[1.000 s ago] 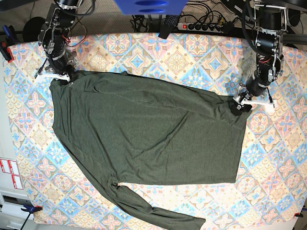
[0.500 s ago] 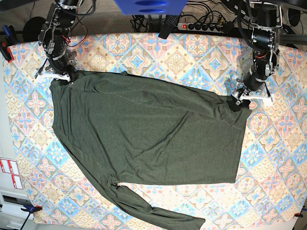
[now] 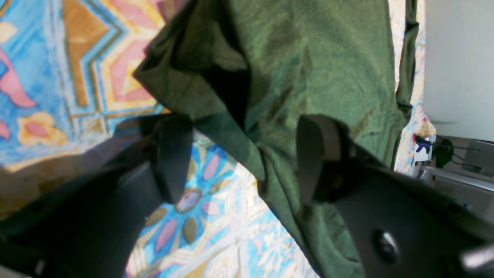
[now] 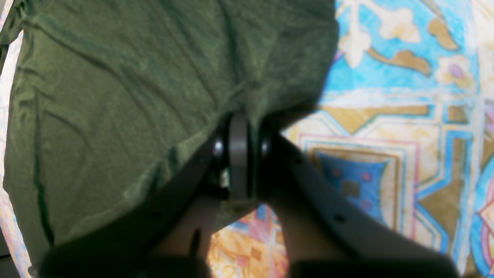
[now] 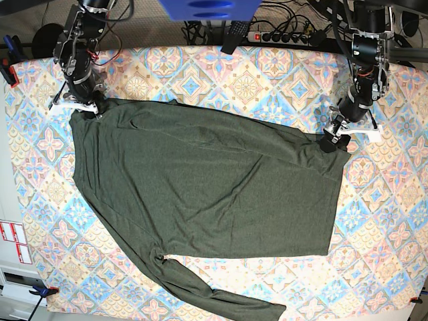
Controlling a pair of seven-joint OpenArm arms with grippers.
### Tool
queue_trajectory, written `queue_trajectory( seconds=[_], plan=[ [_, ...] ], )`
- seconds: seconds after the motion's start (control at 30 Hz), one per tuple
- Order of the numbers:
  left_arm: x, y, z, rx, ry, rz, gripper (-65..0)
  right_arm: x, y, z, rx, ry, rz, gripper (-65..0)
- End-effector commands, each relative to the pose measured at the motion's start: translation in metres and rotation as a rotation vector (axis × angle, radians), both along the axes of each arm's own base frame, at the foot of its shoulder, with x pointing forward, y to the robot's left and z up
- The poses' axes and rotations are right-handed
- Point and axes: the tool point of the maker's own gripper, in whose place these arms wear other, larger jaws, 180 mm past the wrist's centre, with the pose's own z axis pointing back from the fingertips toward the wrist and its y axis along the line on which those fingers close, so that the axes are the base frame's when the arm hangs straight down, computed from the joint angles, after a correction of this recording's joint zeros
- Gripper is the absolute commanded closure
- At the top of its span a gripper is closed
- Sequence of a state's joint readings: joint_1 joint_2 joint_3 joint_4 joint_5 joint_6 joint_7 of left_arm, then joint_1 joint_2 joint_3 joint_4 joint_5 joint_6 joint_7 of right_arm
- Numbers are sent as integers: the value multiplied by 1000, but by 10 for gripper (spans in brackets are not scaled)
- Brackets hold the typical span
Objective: Fold the T-shirt properly
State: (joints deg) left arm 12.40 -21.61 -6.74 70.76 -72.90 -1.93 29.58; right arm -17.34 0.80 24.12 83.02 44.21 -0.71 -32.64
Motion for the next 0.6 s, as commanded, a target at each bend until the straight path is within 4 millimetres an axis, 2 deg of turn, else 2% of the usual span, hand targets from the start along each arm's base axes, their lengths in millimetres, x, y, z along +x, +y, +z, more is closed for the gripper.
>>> queue_trajectory(
  seconds=[0.0,0.27,0.43,0.57],
  plan=[
    [-17,-8,-14,-19,91,-36,-425,8,-5,10,-17,-37,1,-19],
    [-28,-8,-19,-21,112,-32,-425,7,-5,10,-18,-37,0,-19],
    [-41,5,-20,-46,122,29,-425,7,-5,10,-18,-37,0,-19],
    [-40,3,-18,-72,114,42,-425,20,-5,16,-16,-64,0,-19]
  ],
)
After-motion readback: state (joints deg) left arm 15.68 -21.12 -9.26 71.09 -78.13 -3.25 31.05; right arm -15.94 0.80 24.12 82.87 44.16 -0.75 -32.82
